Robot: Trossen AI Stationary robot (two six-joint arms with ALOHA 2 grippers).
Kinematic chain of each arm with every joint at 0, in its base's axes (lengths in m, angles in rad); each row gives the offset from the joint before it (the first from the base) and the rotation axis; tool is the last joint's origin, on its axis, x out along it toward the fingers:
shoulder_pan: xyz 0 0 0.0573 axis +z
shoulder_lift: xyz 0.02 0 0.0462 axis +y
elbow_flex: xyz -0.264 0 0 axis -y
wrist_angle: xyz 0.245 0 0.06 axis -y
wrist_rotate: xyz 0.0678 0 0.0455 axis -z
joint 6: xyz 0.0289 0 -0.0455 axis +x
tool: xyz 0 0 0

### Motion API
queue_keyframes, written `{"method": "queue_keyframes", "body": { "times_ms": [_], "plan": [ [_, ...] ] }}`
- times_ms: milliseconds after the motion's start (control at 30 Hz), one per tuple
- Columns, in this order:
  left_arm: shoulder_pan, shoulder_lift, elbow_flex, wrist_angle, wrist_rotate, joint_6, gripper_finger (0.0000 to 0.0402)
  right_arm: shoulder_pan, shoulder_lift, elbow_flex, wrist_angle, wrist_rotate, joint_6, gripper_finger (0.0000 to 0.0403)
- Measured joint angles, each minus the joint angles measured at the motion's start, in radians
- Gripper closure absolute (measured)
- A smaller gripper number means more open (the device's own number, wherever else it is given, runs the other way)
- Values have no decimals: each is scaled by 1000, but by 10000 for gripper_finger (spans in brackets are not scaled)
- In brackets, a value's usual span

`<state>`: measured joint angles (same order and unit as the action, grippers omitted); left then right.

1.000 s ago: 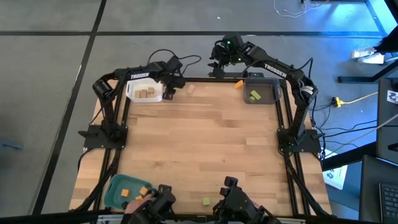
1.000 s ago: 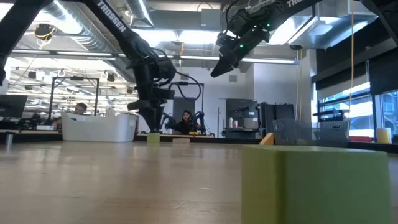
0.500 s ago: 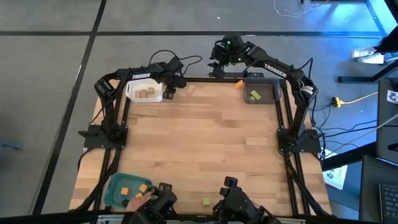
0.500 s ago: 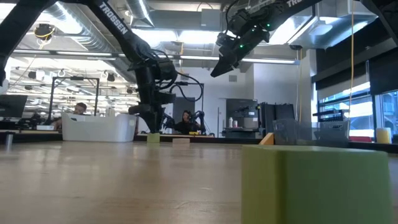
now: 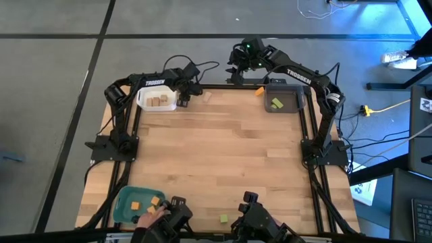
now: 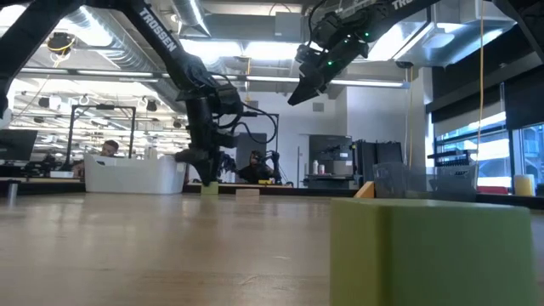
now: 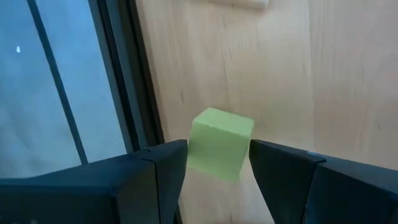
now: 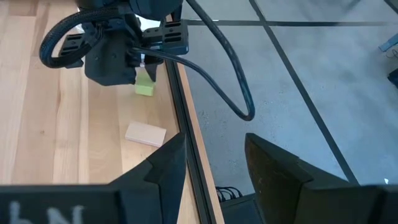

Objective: Sort & place blocks by color
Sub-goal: Put the green block into the black bin

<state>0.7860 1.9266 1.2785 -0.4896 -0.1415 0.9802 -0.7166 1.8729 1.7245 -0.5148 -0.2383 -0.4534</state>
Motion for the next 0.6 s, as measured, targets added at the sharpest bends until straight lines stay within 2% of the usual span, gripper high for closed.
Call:
{"method": "queue_keyframes", "body": {
  "times_ms": [400, 600],
  "plan": [
    [-6, 0, 0, -2, 12, 50, 231, 0, 0, 0, 1, 0, 0, 238],
    [-41, 0, 0, -7, -30, 131, 231, 0, 0, 0, 1, 0, 0, 238]
  ]
}}
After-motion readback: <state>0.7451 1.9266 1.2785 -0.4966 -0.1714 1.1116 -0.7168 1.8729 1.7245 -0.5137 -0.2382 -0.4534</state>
